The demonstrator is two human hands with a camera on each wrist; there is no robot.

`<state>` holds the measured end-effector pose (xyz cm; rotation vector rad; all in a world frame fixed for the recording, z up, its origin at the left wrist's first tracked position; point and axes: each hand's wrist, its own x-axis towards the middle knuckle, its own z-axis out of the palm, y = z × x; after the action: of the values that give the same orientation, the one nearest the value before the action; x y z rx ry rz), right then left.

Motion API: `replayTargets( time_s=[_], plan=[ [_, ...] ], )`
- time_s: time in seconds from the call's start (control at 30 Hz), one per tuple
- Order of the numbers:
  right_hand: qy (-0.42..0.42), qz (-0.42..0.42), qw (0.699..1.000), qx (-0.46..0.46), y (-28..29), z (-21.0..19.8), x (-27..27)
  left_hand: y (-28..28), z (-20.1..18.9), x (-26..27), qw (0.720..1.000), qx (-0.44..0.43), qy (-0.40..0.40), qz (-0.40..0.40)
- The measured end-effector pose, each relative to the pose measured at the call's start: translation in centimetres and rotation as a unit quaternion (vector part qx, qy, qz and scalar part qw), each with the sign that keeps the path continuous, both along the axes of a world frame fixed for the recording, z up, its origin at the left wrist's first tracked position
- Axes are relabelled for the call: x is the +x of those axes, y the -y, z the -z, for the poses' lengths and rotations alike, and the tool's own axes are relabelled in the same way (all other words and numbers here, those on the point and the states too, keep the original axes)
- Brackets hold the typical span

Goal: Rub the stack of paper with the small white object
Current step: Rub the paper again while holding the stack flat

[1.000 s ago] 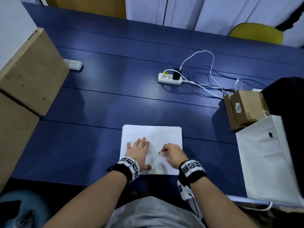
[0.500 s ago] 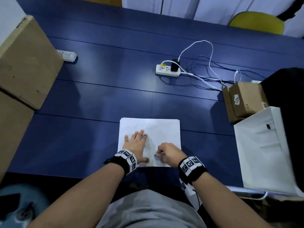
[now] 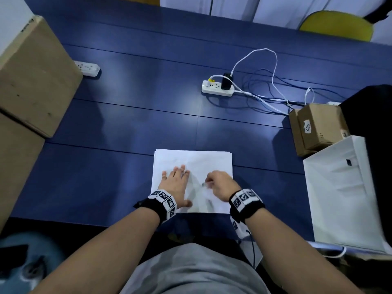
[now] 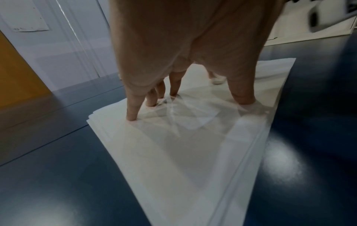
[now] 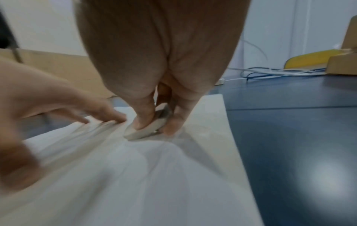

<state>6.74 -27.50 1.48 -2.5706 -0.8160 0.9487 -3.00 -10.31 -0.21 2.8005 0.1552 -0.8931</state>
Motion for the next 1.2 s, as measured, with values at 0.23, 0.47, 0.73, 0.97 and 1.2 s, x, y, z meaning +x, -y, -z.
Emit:
replayTargets(
  time_s=[0.23, 0.47, 0.73, 0.97, 1.2],
  plan=[
    [-0.067, -0.014, 0.998, -0.008, 1.7, -0.2, -1.7, 0.4, 0.5, 0.5, 1.0, 0.0, 0.023, -0.004],
    [0.013, 0.078, 0.996, 0.038, 0.5, 0.6, 2.1, 0.6, 0.7, 0.6, 0.999, -0.008, 0.027, -0.03],
    [-0.042, -0.087, 0.995, 0.012, 2.5, 1.0, -0.8, 1.1, 0.2, 0.8, 0.999, -0.007, 0.018, -0.038],
    [-0.02, -0.011, 1.0, 0.017, 1.8, 0.4, 1.2, 1.7, -0.8, 0.9, 1.0, 0.004, -0.013, -0.021],
    [0.024, -0.015, 1.0, 0.014, 1.6, 1.4, 1.2, 2.1, -0.3, 0.4, 1.0, 0.012, -0.004, -0.027]
  ],
)
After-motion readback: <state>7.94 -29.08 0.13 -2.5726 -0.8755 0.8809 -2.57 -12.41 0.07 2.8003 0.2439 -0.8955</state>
